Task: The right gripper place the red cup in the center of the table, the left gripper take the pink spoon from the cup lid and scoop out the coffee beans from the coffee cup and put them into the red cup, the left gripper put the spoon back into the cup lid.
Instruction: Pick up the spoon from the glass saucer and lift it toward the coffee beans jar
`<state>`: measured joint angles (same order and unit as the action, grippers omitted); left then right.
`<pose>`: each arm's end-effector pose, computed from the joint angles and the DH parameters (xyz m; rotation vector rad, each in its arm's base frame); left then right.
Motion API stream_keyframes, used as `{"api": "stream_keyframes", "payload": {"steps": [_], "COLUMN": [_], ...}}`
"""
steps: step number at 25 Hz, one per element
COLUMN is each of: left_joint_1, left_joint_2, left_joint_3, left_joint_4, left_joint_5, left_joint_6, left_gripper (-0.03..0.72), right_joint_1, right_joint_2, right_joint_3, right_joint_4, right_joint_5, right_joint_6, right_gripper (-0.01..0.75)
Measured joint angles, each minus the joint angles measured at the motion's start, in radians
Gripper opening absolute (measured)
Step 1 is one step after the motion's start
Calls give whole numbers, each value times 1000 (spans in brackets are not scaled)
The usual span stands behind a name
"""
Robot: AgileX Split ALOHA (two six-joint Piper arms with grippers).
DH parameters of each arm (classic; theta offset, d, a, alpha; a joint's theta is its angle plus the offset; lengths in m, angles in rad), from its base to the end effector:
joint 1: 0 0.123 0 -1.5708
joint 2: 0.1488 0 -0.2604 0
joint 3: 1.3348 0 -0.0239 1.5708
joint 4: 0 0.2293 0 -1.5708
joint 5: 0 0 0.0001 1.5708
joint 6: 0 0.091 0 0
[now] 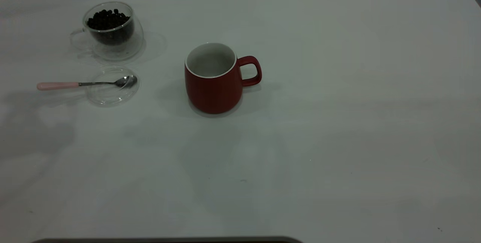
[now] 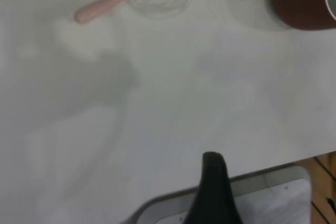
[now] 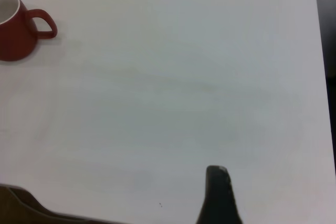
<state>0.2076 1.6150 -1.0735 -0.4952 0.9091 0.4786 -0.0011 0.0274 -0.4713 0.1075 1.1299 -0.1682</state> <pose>0.2897 0.0261 0.2181 0.0048 2.7730 -0.4618 0.0041 0.0088 0.2544 -0.1865 2.1563 0.0344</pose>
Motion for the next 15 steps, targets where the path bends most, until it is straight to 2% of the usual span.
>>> {"api": "stream_keyframes", "payload": {"steps": [9, 11, 15], "left_joint_1": [280, 324, 365], "left_joint_2": [268, 339, 465], "left_joint_3": [-1, -2, -7], "left_joint_4": [-314, -391, -503], "left_joint_5": [-6, -11, -27], "left_joint_6": [433, 527, 657], "left_gripper": [656, 656, 656], "right_joint_1": [0, 0, 0], "right_joint_2": [0, 0, 0], "right_joint_3": [0, 0, 0], "right_joint_4": [0, 0, 0], "right_joint_5": [0, 0, 0], "right_joint_6": [0, 0, 0], "right_gripper": [591, 591, 591]}}
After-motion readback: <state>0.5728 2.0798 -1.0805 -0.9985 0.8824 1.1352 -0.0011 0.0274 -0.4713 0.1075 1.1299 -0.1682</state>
